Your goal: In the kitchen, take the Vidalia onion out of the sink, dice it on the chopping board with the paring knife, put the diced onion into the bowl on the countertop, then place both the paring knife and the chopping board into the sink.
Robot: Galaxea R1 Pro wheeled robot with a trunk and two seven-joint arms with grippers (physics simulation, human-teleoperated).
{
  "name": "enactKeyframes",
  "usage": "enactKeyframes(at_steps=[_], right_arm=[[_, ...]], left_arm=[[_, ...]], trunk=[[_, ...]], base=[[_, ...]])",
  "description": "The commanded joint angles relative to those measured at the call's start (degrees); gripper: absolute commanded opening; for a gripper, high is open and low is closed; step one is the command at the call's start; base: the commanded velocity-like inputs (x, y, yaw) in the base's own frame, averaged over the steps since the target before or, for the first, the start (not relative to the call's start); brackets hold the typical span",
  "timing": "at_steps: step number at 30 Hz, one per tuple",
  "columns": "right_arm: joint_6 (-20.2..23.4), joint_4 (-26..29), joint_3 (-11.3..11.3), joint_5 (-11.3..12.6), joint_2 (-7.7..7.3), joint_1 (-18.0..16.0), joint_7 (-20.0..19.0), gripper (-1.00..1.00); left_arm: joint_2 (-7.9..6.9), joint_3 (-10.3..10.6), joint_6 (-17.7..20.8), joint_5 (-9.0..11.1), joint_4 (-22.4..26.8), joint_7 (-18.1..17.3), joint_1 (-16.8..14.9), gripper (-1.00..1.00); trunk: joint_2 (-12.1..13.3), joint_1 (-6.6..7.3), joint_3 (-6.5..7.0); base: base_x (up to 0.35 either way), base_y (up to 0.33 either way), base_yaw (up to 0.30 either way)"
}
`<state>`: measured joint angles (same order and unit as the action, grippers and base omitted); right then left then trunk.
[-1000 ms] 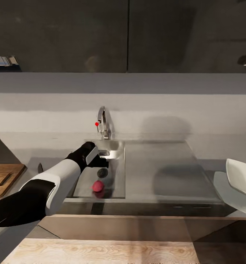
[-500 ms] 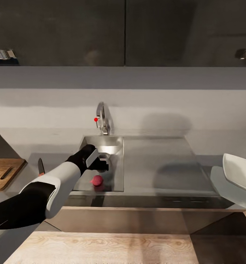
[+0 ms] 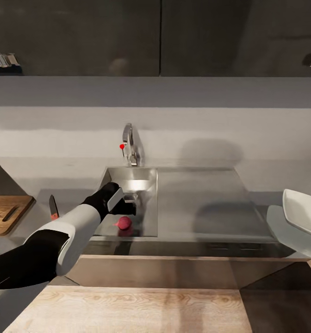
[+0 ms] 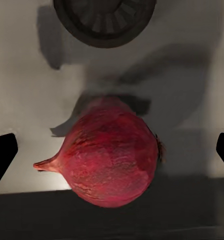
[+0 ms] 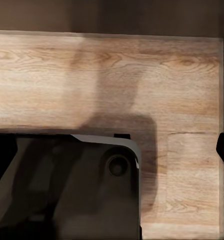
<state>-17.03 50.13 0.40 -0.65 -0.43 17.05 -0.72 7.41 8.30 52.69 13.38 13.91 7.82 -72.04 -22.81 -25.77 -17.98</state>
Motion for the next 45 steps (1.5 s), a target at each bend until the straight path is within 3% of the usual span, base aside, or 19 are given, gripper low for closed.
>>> enactKeyframes(at_steps=[1, 45], right_arm=[[-0.07, 0.06, 0.04, -0.06, -0.02, 0.02, -0.07, 1.00], [-0.11, 0.13, 0.04, 0.00, -0.08, 0.01, -0.20, 1.00]], left_arm=[[-0.02, 0.32, 0.22, 0.61, 0.07, 0.44, -0.03, 1.00], [-0.12, 0.32, 0.22, 0.60, 0.07, 0.44, -0.03, 1.00]], trunk=[[-0.11, -0.02, -0.19], [-0.11, -0.02, -4.21]], base=[[-0.099, 0.044, 0.000], [-0.005, -0.002, 0.000]])
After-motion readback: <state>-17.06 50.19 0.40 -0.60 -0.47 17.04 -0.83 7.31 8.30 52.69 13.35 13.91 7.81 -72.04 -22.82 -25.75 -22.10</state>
